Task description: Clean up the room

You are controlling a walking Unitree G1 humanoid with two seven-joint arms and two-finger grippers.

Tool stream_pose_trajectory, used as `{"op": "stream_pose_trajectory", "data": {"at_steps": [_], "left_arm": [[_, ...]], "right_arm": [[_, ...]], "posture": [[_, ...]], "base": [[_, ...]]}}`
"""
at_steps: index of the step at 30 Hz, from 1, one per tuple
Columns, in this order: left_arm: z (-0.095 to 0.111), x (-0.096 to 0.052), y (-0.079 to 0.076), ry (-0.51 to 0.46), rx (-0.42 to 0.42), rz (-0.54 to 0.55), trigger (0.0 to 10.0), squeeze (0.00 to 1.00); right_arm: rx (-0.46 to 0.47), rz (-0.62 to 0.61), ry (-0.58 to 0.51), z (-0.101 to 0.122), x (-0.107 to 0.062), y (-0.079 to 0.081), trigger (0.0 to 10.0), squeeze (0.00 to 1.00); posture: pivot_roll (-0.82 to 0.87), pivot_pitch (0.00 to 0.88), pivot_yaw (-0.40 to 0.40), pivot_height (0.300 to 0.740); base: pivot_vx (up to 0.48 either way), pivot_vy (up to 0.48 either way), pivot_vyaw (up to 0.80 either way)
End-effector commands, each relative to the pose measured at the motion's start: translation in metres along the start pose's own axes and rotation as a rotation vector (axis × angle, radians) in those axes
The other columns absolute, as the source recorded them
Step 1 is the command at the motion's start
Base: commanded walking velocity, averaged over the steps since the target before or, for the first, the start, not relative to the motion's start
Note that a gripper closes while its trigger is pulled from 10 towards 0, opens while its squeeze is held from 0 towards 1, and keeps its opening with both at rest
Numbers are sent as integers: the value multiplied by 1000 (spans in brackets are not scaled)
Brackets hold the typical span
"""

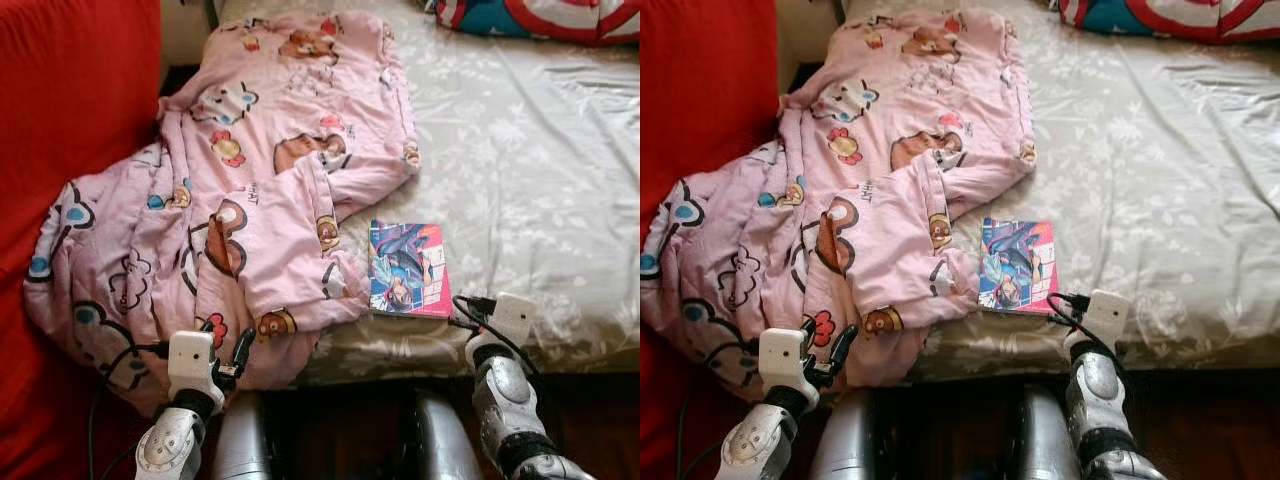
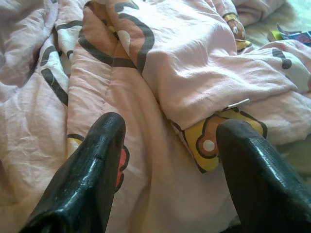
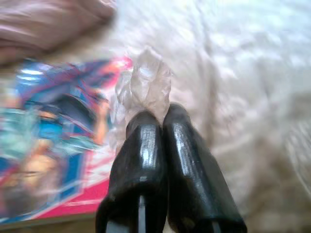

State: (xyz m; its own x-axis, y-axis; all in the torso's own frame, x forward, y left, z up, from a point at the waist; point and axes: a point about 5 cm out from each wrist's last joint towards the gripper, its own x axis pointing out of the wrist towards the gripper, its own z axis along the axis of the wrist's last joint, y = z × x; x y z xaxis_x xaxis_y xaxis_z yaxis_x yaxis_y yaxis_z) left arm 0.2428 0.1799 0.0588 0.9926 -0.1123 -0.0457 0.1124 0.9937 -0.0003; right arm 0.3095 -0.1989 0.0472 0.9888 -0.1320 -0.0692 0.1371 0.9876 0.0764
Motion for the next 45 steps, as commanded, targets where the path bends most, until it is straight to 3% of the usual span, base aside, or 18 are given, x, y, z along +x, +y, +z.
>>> {"op": "stream_pose_trajectory", "data": {"at_steps": [1,6,13,19,25,32,36,42,45], "left_arm": [[-6,-3,3,23,-1,21,10000,0],[-10,-1,3,29,-14,34,10000,0],[-20,-6,15,58,-46,93,10000,0],[-24,-6,16,69,-50,98,10000,0],[-36,-6,18,116,-52,97,10000,0],[-67,-20,26,257,-52,118,10000,0],[-85,-25,35,372,-52,123,10000,0],[-103,-33,34,504,-35,89,10000,0],[-112,-39,36,573,-37,102,10000,0]], "right_arm": [[2,30,-26,-2,-7,4,10000,0],[8,40,-46,-2,-12,5,10000,0],[-21,44,-12,-8,-17,3,10000,0],[-37,29,42,-20,-24,-3,10000,0],[-65,-3,174,-48,-41,-14,10000,0],[-103,-59,327,-76,-62,-28,10000,0],[-101,-114,496,-98,-82,-42,10000,0],[-155,-68,703,-125,-110,-41,10000,0],[-128,-107,772,-133,-122,-44,10000,0]], "posture": [[125,154,0,579],[118,141,-8,604],[124,112,-18,654],[125,89,-18,694],[127,58,-15,739],[119,15,-17,740],[127,2,-6,740],[122,0,9,740],[129,0,13,740]], "base": [[0,0,0],[0,0,0],[0,0,0],[0,0,0],[0,0,0],[0,0,0],[0,0,0],[0,0,0],[0,0,0]]}}
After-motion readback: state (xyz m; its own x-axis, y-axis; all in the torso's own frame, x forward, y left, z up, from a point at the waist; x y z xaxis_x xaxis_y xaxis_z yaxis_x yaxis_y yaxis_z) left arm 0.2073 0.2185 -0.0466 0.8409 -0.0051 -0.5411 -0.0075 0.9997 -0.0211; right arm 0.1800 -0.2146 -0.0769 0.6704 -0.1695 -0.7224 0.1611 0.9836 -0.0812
